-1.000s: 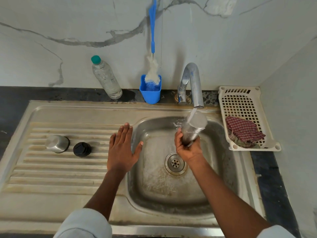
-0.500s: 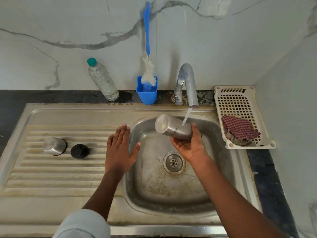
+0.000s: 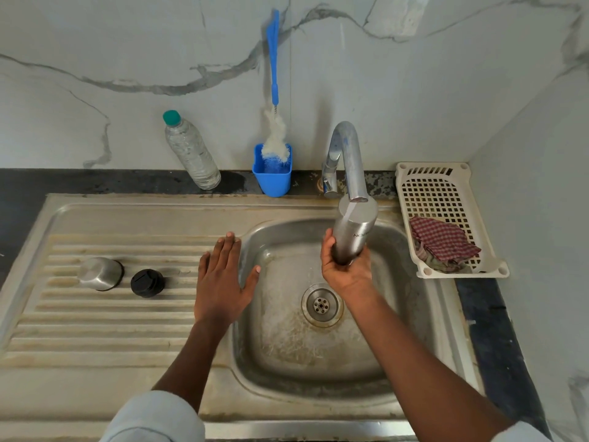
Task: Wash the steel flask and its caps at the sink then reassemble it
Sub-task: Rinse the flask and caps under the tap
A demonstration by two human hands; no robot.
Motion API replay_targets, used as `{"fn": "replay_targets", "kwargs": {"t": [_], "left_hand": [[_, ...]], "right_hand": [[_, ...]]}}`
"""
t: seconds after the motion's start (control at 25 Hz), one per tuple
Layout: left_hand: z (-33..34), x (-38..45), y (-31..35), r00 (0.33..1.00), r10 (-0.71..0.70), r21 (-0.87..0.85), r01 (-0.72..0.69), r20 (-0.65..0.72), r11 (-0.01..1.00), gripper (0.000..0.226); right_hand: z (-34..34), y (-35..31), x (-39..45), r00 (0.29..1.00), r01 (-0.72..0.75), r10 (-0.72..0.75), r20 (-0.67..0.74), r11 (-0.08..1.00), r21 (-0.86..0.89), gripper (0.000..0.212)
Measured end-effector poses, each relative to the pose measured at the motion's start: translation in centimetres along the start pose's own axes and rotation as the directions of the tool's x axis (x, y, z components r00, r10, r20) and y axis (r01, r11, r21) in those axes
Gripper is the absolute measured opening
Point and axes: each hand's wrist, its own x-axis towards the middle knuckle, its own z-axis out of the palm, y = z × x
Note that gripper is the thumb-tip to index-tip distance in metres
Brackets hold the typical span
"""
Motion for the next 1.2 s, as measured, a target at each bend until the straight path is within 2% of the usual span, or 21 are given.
{"fn": "replay_targets", "kwargs": {"t": [0.16,0.28,0.4,0.52,0.64,0.76,0.92,1.0,1.12,1.2], "left_hand": [[0.0,0.0,0.0,1.000,-0.006,-0.008,0.006,0.000,1.000,0.080],[0.0,0.0,0.0,1.000,-0.007,-0.017,0.007,-0.010,1.000,0.080],[0.1,0.0,-0.1,1.000,-0.003,-0.003,0.003,-0.010,1.000,0.080],[0.0,0.0,0.0,1.000,-0.006,-0.004,0.006,-0.006,1.000,0.080],[0.1,0.0,-0.1,1.000,-0.007,0.000,0.007,-0.004,1.000,0.079],[0.1,0.0,0.0,1.000,-0.007,0.007,0.007,-0.003,1.000,0.079],[0.1,0.0,0.0,1.000,-0.015,0.005,0.015,-0.001,1.000,0.080],[0.2,0.0,-0.1,1.000,-0.009,0.010,0.009,-0.004,1.000,0.080],[0.2,0.0,-0.1,1.000,-0.003,0.010,0.003,-0.002,1.000,0.080],[0.2,0.0,-0.1,1.000,-0.007,0.006,0.007,-0.005,1.000,0.080]], "right_hand": [[-1.7,0.3,0.4,0.997,-0.072,0.073,-0.001,0.981,-0.180,0.064],[-2.2,0.0,1.0,0.998,-0.060,0.058,-0.016,0.954,-0.292,0.068],[-2.3,-0.6,1.7,0.996,-0.092,0.089,-0.023,0.947,-0.307,0.065],[-2.7,-1.4,1.9,0.994,-0.106,0.113,0.001,0.934,-0.340,0.051],[-2.6,-1.4,1.5,0.992,-0.100,0.115,0.058,0.972,-0.214,0.057],[-2.3,-0.8,1.0,0.998,-0.048,0.056,0.033,0.978,-0.203,0.064],[-3.1,-0.9,0.3,0.996,0.038,-0.072,-0.056,0.886,-0.463,0.061],[-3.6,-1.5,0.1,0.999,-0.014,-0.006,-0.041,0.880,-0.476,0.055],[-3.6,-2.0,-0.3,0.978,-0.183,0.208,0.027,0.907,-0.379,0.046],[-2.7,-1.8,-1.3,0.964,-0.200,0.260,0.057,0.852,-0.485,0.056]]}}
